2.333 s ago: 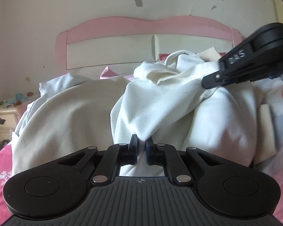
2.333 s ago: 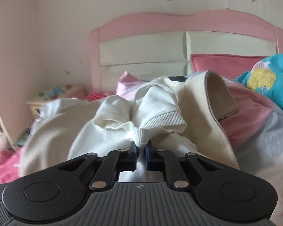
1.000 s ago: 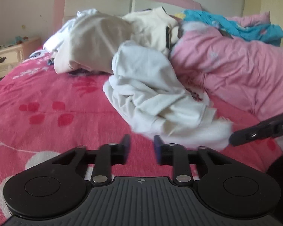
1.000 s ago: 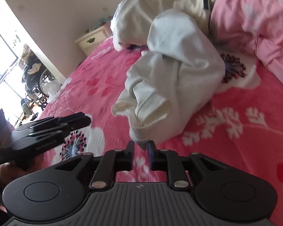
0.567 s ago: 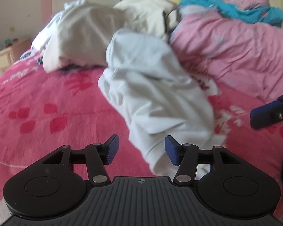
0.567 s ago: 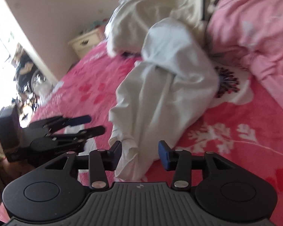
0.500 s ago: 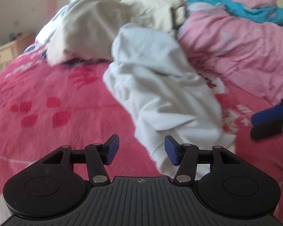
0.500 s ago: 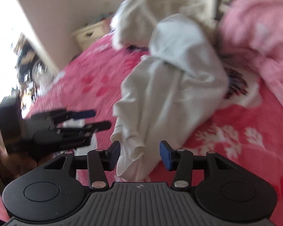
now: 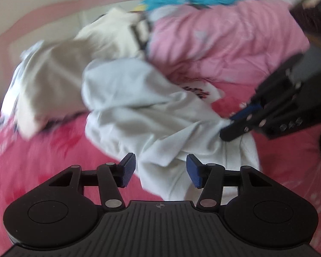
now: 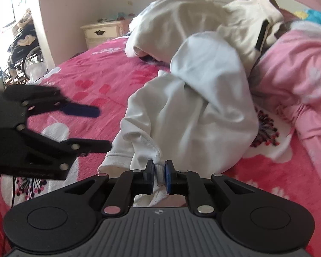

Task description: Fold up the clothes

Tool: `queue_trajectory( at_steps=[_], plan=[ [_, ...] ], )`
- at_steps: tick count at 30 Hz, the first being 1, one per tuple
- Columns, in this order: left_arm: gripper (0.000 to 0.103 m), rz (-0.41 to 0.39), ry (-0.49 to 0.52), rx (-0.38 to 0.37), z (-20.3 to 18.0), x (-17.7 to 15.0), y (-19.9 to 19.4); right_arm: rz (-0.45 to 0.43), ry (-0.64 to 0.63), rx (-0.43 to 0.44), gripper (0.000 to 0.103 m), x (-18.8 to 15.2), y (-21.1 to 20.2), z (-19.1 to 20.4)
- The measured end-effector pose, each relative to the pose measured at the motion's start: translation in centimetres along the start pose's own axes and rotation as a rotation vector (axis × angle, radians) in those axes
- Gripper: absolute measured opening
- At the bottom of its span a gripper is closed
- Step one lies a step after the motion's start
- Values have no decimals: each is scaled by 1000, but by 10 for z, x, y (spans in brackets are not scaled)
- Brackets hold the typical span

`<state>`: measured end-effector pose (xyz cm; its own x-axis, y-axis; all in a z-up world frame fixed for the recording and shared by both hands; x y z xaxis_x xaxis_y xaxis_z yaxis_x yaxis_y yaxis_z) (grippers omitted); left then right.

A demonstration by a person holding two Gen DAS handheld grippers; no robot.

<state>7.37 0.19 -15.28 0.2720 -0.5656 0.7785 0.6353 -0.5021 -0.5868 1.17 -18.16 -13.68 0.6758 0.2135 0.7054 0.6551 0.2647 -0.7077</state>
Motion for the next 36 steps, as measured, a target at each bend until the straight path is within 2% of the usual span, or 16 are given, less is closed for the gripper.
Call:
queue_trajectory(
  at_steps=[3, 8, 11, 13, 15, 16, 17, 18, 21, 22, 23, 28, 31, 32, 33, 36],
  plan=[
    [53, 9, 175, -44, -2, 14, 8, -3, -54, 14, 12, 2, -10, -3],
    [53, 32, 384, -150, -8, 34, 19, 1, -163, 51, 11, 9, -17, -1],
    [53, 46, 488, -204, -20, 41, 25, -8, -229, 66, 11, 15, -21, 0],
    [52, 46, 516, -225, -25, 45, 28, -21, -256, 76, 11, 20, -24, 0],
    [34, 42, 492, -224, -26, 46, 32, -39, -269, 76, 11, 25, -27, 0],
    [29, 41, 479, -223, -26, 47, 35, -48, -266, 70, 11, 27, -29, -1],
    [15, 39, 467, -222, -27, 48, 37, -57, -254, 64, 11, 28, -30, -2],
    [8, 37, 455, -221, -27, 49, 39, -67, -229, 58, 12, 29, -31, -5],
    [6, 17, 326, -208, -15, 53, 42, -82, -90, 36, 23, 27, -35, -22],
    [6, 10, 276, -202, -10, 54, 42, -94, -21, 26, 38, 25, -38, -30],
    [5, 3, 226, -195, -4, 56, 43, -106, 49, 23, 44, 21, -41, -38],
    [5, -34, 52, -191, 16, 65, 38, -72, 316, 96, 55, -6, -37, -53],
    [5, -57, -48, -189, 27, 71, 35, -90, 391, 146, 62, -12, -31, -39],
    [5, -64, -82, -189, 31, 73, 34, -107, 411, 165, 69, -12, -28, -32],
    [5, -72, -115, -188, 35, 75, 34, -126, 409, 164, 71, -12, -25, -25],
    [5, -94, -215, -186, 46, 81, 31, -178, 352, 48, 74, -6, -7, -1]
  ],
)
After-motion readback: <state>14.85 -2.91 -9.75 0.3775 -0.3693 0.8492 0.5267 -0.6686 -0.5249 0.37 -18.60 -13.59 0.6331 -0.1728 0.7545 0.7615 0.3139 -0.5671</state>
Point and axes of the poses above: each gripper's, at about its wrist camera, not at the fingertips, and y roughly the way its jaws point, z to its left, x to its top, the point moved 1 cm from there along y, roughly the way its jaws point, and after that the axes turned 1 degree about -z, right-handed, at the moved point
